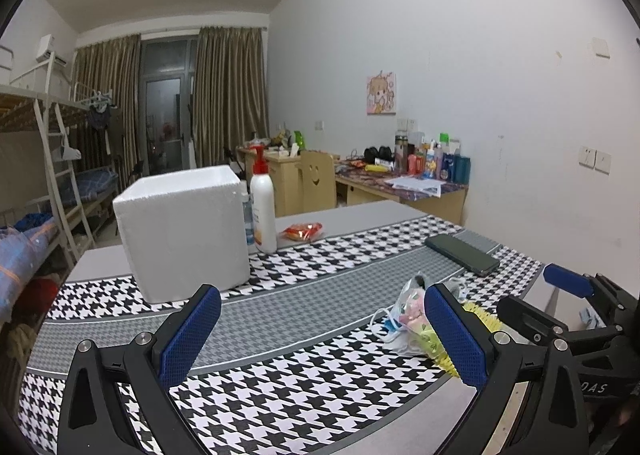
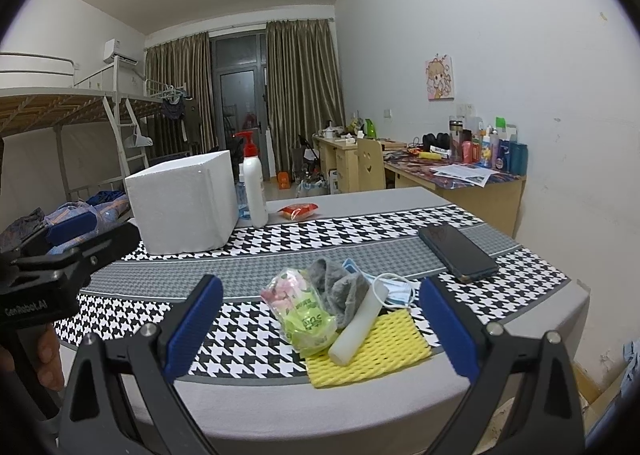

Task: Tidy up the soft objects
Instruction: 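Move the left gripper to the floral tissue bag and close on it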

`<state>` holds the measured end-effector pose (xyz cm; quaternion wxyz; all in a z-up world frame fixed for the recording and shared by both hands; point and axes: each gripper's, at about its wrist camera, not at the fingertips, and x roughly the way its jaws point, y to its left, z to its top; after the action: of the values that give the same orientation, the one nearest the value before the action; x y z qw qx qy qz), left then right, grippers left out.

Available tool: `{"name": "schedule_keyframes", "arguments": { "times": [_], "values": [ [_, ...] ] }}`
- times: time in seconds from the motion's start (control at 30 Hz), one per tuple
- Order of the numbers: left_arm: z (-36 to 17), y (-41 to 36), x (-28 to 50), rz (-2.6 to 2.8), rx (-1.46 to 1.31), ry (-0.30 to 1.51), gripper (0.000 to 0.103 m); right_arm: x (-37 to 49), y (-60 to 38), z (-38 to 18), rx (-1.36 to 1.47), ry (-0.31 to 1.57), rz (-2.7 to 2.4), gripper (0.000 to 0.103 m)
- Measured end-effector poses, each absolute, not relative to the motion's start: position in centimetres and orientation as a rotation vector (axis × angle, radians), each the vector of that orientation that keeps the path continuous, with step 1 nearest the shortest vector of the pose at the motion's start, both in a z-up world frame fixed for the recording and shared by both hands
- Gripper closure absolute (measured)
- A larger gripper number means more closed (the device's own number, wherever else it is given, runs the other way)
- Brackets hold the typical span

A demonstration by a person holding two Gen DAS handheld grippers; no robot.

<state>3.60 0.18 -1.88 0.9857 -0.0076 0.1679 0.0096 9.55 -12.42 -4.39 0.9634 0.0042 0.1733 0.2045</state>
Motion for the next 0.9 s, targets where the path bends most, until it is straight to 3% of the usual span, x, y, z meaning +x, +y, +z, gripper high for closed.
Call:
{"name": "schedule_keyframes", "arguments": {
  "times": [0.9],
  "values": [
    [-5.2,-3.5,8.8,-0.113,-0.055,0.497,0.001,13.1,-15.1,-7.7,0.022,0.485,0.359,0.003]
  ]
}}
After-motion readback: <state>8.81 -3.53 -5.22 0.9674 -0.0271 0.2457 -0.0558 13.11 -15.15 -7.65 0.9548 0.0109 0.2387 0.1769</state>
